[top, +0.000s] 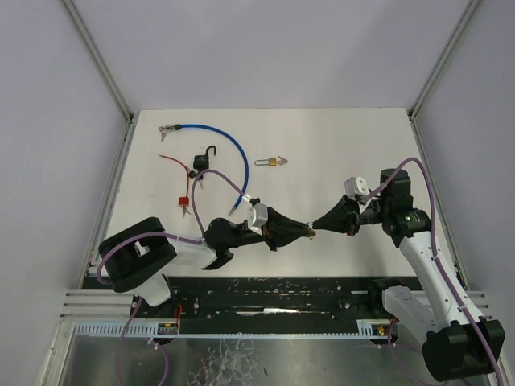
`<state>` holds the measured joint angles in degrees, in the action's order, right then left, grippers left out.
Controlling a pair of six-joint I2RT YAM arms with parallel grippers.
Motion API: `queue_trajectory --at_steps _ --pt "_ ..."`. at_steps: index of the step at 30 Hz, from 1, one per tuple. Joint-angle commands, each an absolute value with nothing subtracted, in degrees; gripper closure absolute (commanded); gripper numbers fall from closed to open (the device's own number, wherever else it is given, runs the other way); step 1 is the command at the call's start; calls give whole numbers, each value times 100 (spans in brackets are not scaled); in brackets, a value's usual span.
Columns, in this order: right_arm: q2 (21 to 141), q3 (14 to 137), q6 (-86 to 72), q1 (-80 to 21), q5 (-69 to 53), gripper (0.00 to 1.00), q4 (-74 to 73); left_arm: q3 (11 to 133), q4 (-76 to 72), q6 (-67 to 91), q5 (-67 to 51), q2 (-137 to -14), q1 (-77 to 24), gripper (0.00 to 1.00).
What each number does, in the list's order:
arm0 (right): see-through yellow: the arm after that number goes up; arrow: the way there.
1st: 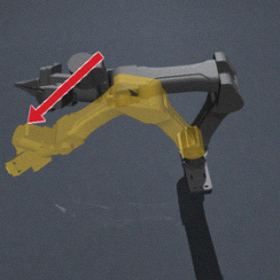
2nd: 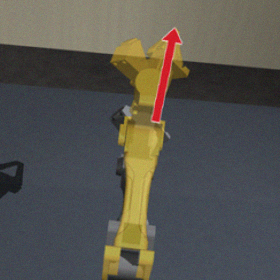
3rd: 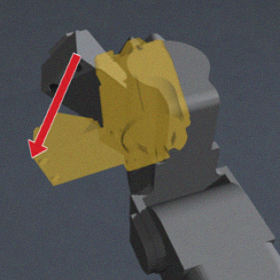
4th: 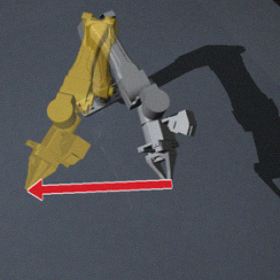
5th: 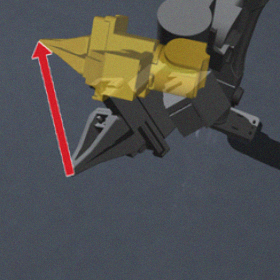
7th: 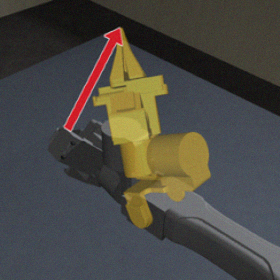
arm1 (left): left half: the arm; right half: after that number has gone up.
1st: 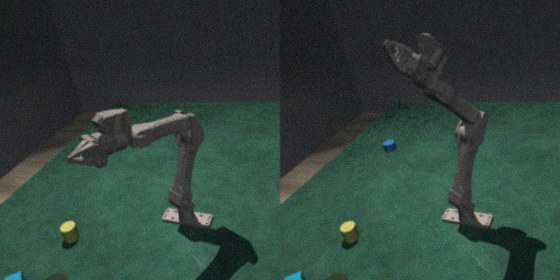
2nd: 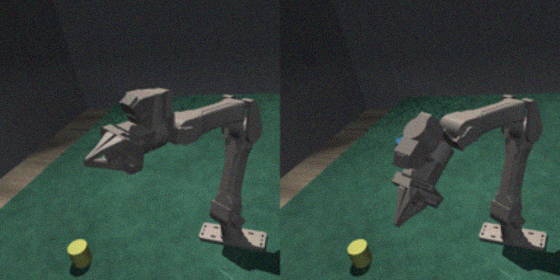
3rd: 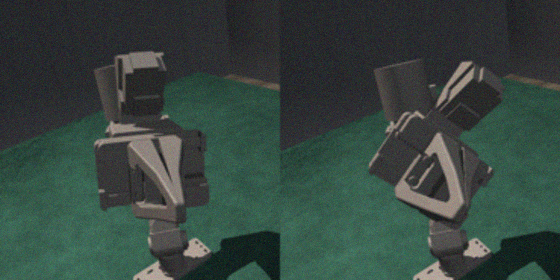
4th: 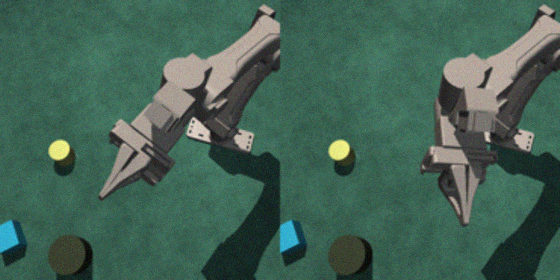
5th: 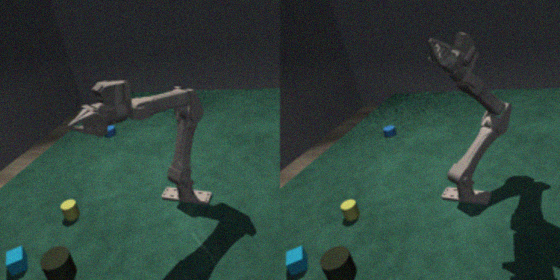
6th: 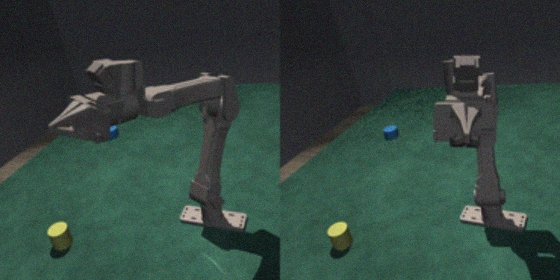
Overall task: Lock with the key
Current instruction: Lock the lock.
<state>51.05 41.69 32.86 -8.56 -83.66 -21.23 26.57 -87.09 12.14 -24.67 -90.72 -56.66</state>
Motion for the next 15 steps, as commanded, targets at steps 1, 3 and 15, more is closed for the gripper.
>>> queue_trajectory --at_steps 1,3,15 --pt "5082 4175 3196 -826 -8585 100 -1903 2808 -9187 1204 -2515 -9147 -5708 85" --pt "5095 4165 3194 -825 -8567 100 -1899 2818 -9185 1212 -2527 -9153 -5705 87" --pt "5103 4131 3183 -822 -8426 96 -1872 2795 -9187 1300 -2315 -9125 -5710 100"
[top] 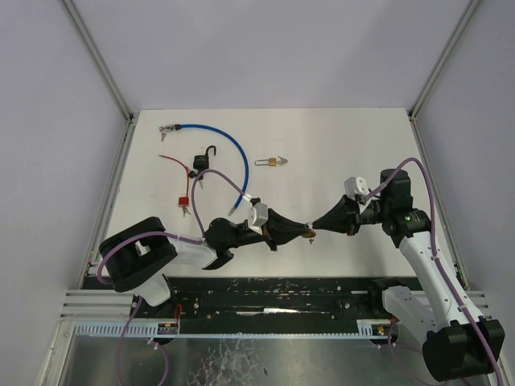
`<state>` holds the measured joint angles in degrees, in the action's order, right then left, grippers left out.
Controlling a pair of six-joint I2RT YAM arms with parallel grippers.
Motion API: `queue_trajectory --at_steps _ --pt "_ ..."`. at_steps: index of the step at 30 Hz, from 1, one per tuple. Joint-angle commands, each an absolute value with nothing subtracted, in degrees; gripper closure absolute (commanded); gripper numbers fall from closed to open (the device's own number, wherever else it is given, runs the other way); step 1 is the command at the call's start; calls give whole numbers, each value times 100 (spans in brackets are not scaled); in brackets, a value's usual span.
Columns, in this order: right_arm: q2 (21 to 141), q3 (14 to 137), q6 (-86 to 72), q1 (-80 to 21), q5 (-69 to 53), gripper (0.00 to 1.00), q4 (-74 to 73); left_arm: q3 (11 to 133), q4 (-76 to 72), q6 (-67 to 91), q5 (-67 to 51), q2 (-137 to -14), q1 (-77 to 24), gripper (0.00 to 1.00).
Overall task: Lock with the key
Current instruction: Lock the lock.
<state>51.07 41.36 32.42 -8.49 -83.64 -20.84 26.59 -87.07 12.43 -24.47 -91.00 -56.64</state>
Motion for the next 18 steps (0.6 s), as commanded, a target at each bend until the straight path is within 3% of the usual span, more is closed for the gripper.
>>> queue_trajectory --at_steps 1,3,11,14,18 --pt "5099 4124 3158 -820 -8381 93 -1848 2782 -9185 1296 -2240 -9119 -5710 99" --pt "5106 4109 3093 -826 -8317 86 -1793 2744 -9185 1267 -2052 -9115 -5707 99" --pt "5006 4208 2736 -811 -7785 38 -1642 2539 -9178 887 -1021 -9129 -5715 100" --pt "4914 4459 2472 -722 -7409 31 -1660 2481 -9176 608 -628 -9169 -5719 100" --pt "4867 4800 2012 -686 -6903 29 -1792 2523 -9138 217 -171 -9322 -5754 100"
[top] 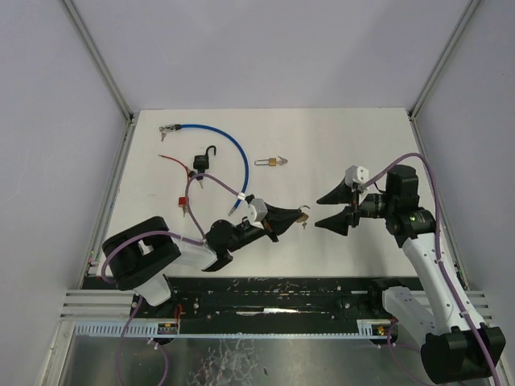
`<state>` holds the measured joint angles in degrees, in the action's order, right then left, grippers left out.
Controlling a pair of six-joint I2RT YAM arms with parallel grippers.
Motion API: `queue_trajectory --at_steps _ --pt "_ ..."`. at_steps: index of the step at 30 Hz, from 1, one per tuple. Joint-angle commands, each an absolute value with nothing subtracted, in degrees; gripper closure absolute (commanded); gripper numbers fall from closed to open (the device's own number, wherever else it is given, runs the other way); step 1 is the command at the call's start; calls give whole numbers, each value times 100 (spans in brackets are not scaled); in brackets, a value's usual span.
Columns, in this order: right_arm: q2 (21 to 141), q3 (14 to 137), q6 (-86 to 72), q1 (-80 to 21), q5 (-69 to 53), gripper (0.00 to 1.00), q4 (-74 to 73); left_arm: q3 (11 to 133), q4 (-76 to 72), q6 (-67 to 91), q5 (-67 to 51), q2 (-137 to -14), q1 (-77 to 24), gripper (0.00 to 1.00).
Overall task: Lock with the key
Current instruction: Lock the lock.
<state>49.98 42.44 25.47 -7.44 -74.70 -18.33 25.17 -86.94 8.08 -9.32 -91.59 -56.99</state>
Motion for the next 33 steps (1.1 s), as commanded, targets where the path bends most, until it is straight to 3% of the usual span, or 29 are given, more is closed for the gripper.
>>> queue_trajectory --at_steps 1,5,8,14,24,30,33 --pt "4895 4885 1851 -686 -6805 29 -1841 2561 -9120 110 -49 -9373 -5769 100" --pt "5308 5569 1267 -693 -6116 32 -2560 2674 -9033 -168 384 -9589 -5905 100" --pt "5748 6078 518 -705 -5648 41 -3133 2767 -9018 -213 790 -9732 -5969 100" --pt "6049 5888 -913 -836 -5026 52 -2729 2947 -8985 -178 1427 -9901 -6060 100" --pt "6320 6169 -1790 -1262 -4221 42 -2340 3438 -8836 -489 2487 -10298 -6261 100" --pt "6662 6836 -668 -1457 -3643 44 -2839 3443 -8856 -609 2224 -10342 -6302 100" --pt "6748 7288 885 -1561 -4391 41 -3466 3310 -8839 -702 1722 -10234 -6285 100"
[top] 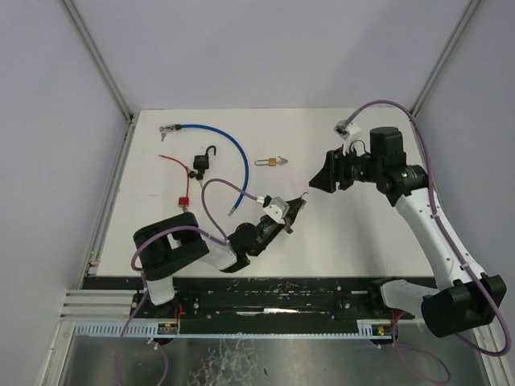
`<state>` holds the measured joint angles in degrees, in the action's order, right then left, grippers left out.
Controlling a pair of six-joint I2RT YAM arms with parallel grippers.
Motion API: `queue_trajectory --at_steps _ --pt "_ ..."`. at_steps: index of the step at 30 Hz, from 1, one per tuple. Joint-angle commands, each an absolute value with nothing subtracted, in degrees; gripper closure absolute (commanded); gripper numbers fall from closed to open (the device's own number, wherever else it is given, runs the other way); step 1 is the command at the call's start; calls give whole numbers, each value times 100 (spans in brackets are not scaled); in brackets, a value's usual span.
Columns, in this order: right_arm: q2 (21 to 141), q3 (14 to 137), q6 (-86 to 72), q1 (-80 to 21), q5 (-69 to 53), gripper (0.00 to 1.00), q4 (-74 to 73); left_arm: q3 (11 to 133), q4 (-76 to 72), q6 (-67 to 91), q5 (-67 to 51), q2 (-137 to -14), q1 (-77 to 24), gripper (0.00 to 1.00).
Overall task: Lock with the key
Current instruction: Lock the lock.
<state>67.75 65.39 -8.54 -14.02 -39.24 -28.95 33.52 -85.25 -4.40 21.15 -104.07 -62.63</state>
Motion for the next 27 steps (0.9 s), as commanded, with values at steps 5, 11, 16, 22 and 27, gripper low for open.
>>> queue_trajectory --at_steps 5,11,16,22,27 --pt "6560 7671 4691 -1576 -5207 5 -4926 3178 -8308 -778 523 -9873 -6227 100" --pt "5979 7352 7345 -1583 -5602 0 -5593 3257 -7590 -774 -453 -9536 -6141 100" --pt "6411 7693 8177 -1634 -5301 15 -6662 3340 -7234 -865 -652 -9377 -6131 100" --pt "6563 7441 7729 -2303 -4522 36 -6548 3453 -7063 -862 -692 -9364 -6139 100" --pt "6702 7217 7236 -2706 -3918 49 -6219 3474 -7099 -797 -755 -9383 -6128 100"
